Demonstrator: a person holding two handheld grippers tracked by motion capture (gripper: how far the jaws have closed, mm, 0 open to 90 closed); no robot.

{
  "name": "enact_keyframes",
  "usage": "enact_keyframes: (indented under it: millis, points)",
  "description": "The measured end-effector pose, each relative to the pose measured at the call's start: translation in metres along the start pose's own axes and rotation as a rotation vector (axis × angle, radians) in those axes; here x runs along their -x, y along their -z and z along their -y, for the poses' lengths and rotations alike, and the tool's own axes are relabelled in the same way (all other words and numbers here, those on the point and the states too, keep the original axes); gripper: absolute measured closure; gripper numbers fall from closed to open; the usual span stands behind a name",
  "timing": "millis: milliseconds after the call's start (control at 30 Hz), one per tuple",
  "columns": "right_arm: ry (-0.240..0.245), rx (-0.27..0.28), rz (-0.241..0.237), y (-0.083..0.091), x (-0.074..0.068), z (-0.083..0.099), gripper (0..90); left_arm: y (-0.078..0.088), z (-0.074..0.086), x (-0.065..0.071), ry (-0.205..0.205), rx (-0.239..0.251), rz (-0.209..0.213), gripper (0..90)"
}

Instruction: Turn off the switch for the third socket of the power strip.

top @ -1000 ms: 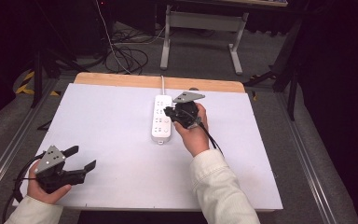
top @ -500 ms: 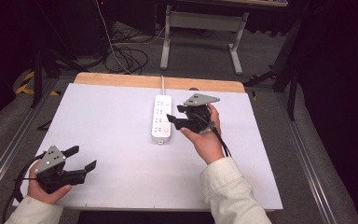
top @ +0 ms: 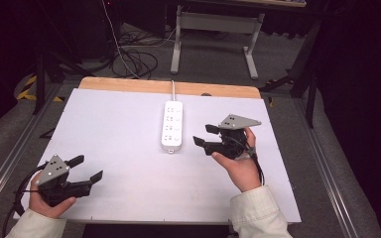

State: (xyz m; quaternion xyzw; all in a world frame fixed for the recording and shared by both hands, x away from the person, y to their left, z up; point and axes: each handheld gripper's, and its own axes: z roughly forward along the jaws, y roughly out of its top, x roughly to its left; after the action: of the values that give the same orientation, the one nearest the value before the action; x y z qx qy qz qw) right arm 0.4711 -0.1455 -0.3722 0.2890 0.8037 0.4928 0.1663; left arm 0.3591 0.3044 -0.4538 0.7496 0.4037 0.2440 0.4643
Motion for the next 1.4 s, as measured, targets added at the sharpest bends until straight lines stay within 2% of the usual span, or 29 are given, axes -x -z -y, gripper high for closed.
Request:
enact_keyframes:
  millis: [500,600,667,733,1000,1267,1300,1400]
  points:
    - [-0.008,-0.005,-0.01,0.029,0.004,0.048,37.5,0.003,-0.002,0.004,0.001,0.007,0.006,17.4]
    - [-0.043,-0.017,-0.024,0.033,0.006,0.059,36.3,0.003,-0.001,0.005,-0.003,0.009,0.004,17.4]
    - [-0.065,-0.006,-0.027,0.035,0.006,0.067,36.3,0.004,-0.002,0.005,-0.014,0.004,0.003,17.4]
    - [-0.07,-0.027,-0.026,0.035,0.007,0.072,35.1,0.005,-0.001,0.006,-0.016,0.007,0.004,17.3]
    - [-0.114,-0.073,-0.006,0.035,0.011,0.102,33.3,0.005,-0.001,0.006,-0.026,0.004,0.005,17.2]
    - [-0.107,-0.107,0.049,0.036,0.013,0.129,32.9,0.006,0.002,0.006,-0.031,-0.001,0.008,16.9]
    - [-0.104,-0.115,0.06,0.036,0.013,0.132,32.5,0.006,0.003,0.005,-0.043,-0.007,0.0,16.9]
    - [-0.107,-0.128,0.073,0.037,0.013,0.138,31.8,0.008,0.005,0.004,-0.041,-0.005,-0.005,16.9]
